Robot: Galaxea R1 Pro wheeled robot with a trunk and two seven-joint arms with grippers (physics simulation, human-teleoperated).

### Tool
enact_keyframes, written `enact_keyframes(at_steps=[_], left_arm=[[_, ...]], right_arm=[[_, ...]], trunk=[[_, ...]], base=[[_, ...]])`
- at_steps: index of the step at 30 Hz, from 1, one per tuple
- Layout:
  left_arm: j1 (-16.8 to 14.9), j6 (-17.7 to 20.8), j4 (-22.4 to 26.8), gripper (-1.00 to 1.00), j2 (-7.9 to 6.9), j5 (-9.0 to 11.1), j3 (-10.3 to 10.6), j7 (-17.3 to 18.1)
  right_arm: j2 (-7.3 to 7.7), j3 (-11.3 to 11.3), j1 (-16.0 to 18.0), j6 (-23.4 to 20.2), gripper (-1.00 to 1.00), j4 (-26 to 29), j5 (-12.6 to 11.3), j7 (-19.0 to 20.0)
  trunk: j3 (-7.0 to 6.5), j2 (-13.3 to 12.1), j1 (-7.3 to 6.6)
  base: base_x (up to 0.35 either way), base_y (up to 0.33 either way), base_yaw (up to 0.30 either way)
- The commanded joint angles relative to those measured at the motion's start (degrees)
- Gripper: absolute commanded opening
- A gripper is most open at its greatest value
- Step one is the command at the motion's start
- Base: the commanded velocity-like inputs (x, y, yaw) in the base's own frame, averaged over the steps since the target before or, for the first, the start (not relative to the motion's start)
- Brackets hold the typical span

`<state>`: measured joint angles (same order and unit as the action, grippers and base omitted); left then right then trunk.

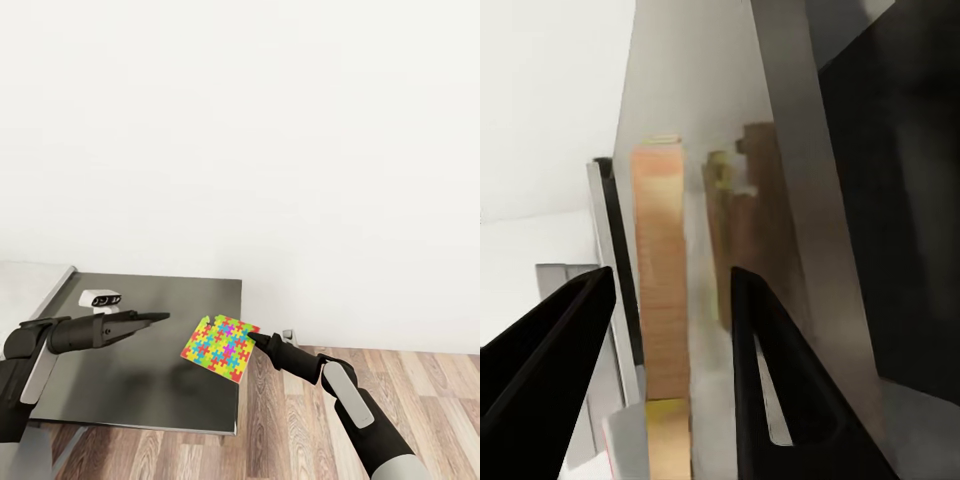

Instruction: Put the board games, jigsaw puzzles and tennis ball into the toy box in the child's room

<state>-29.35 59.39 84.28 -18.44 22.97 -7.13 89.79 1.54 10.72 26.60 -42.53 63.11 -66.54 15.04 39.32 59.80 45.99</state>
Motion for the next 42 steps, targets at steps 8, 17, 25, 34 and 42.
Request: enact_keyframes(at_steps=[8,17,25,34,42], left_arm=[[-0.05,0.61,0.01,1.00,-0.02,0.40,0.26,0.21],[-0.11,0.61,0.01,1.00,-0.02,0.41,0.44,0.21],[-0.42,0.61,0.01,1.00,0.07,0.33,0.69,0.21],[-0.61,0.61,-0.04,1.00,0.21,0.08,0.80,0.21],[-0.62,0.61,-0.08,1.00,0.25,-0.11,0.80,0.21]], right_arm=[[-0.04,0.00,0.04,-0.01,-1.00,-0.01,0.18,0.17],[-0.05,0.02,0.05,-0.01,-1.00,-0.01,0.20,0.17],[-0.05,0.11,0.03,0.05,-1.00,-0.01,0.24,0.17],[-0.10,0.24,0.03,0.16,-1.00,-0.01,0.24,0.17],[-0.07,-0.16,-0.36,0.58,-1.00,-0.01,0.18,0.17]], trunk=[[-1.40,-3.19,-1.76],[-3.01,-6.80,-3.74],[-4.45,-10.01,-5.49],[-6.07,-13.62,-7.47],[-7.50,-16.83,-9.23]], base=[[0.000,0.000,0.000],[0.000,0.000,0.000],[0.000,0.000,0.000],[-0.101,0.000,0.000],[-0.006,0.000,0.000]])
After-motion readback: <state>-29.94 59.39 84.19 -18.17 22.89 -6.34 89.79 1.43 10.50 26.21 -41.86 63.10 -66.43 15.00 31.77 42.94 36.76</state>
